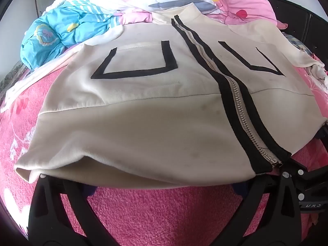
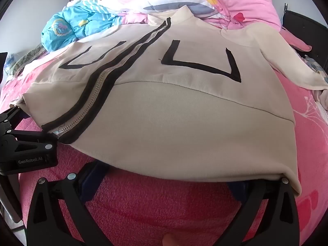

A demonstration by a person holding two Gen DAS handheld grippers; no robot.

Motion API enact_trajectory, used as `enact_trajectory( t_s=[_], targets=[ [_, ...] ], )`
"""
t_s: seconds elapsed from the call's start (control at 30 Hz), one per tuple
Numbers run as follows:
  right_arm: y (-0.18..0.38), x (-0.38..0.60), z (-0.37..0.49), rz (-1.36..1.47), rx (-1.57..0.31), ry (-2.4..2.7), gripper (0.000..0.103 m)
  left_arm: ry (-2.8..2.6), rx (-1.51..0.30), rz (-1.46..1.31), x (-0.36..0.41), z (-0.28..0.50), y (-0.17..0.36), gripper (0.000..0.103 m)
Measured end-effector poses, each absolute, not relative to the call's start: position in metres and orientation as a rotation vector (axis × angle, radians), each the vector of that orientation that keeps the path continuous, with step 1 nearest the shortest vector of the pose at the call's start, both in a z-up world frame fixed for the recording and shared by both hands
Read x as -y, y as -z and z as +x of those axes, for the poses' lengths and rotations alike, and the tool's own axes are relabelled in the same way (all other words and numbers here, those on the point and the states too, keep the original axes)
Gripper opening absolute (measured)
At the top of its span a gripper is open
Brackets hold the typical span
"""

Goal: Fold large clothes

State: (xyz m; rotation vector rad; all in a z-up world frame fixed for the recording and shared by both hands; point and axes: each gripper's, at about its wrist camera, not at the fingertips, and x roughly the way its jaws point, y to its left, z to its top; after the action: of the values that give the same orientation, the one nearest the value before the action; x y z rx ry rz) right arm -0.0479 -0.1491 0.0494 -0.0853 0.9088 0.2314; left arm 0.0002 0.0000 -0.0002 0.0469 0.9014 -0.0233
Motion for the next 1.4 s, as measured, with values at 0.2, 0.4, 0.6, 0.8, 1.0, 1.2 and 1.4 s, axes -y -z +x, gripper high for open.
enact_trajectory(
  t_s=[0.2, 0.4, 0.6, 0.8, 1.0, 1.2, 1.4],
  targets=[
    [-0.0493, 0.1487, -0.0470, -0.091, -0.911, -0.229, 0.098, 0.025, -0.898, 0.043, -0.0004, 0.0002, 0.0000, 0.097],
    [-0.0505, 0.1483, -0.0508, -0.093, -0.915, -0.227, 0.098, 0.025, -0.900, 0.044, -0.0001, 0.0001, 0.0001, 0.097],
    [-0.0499, 0.1466, -0.0473, -0.092, -0.922, -0.227, 0.098, 0.025, -0.899, 0.043, -0.0001, 0.0001, 0.0001, 0.097],
    [-0.0474, 0.1481, -0.0454, -0.090, -0.933, -0.227, 0.098, 0.025, -0.899, 0.043, -0.0001, 0.0001, 0.0001, 0.097],
    [-0.0482, 0.1477, -0.0449, -0.091, -0.934, -0.227, 0.098, 0.025, -0.899, 0.043, -0.0001, 0.0001, 0.0001, 0.097],
    [-0.0481, 0.1476, -0.0446, -0.091, -0.935, -0.227, 0.098, 0.025, -0.899, 0.043, -0.0002, 0.0001, 0.0001, 0.097],
    [-0.0481, 0.1474, -0.0445, -0.091, -0.936, -0.227, 0.098, 0.025, -0.899, 0.043, -0.0002, 0.0001, 0.0001, 0.097]
  ],
)
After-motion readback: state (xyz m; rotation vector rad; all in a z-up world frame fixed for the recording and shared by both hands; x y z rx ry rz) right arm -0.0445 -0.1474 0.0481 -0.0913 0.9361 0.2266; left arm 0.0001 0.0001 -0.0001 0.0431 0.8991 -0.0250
